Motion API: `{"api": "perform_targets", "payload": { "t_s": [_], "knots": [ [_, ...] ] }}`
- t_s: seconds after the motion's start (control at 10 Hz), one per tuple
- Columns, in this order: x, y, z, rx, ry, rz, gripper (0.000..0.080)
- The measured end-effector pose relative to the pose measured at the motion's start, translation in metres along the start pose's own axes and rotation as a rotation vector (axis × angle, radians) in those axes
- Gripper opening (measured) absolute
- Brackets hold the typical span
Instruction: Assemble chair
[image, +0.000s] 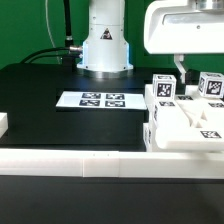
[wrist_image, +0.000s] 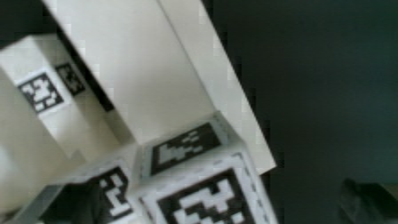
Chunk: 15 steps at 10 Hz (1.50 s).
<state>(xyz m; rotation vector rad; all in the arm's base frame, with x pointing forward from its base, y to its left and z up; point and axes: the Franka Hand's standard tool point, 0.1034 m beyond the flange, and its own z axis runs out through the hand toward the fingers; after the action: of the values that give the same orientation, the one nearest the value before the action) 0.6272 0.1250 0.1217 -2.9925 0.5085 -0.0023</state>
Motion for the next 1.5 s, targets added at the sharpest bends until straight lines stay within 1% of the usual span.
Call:
{"api": "perform_targets", "payload": {
  "t_s": [0.1, 0.2, 0.3, 0.4, 0.5, 0.8, 0.9, 1.1, 1.5],
  "knots": [
    [0.0001, 0.0003, 0.0002, -0.001, 0.000, -0.067, 0.0630],
    [0.0008, 0.0008, 0.0001, -0.003, 0.003, -0.134, 0.0630],
    [0.0011, 0.0011, 0.0001, -0.005, 0.005, -0.193, 0.0500],
    [0.0011, 0.0013, 0.0002, -0.005, 0.005, -0.216, 0.0301],
    [0.0013, 0.0016, 0.0001, -0.006, 0.005, -0.212, 0.0285],
    [0.0014, 0.0018, 0.0001, -0.005, 0.005, -0.188, 0.0285],
    [0.0017, 0.0023, 0.0001, 0.002, 0.002, -0.165, 0.0285],
    [0.0010, 0.0005, 0.0004, 0.007, 0.008, 0.039, 0.0285],
    [0.0021, -0.0003, 0.0002, 0.030, 0.021, 0.415, 0.0287]
  ]
}}
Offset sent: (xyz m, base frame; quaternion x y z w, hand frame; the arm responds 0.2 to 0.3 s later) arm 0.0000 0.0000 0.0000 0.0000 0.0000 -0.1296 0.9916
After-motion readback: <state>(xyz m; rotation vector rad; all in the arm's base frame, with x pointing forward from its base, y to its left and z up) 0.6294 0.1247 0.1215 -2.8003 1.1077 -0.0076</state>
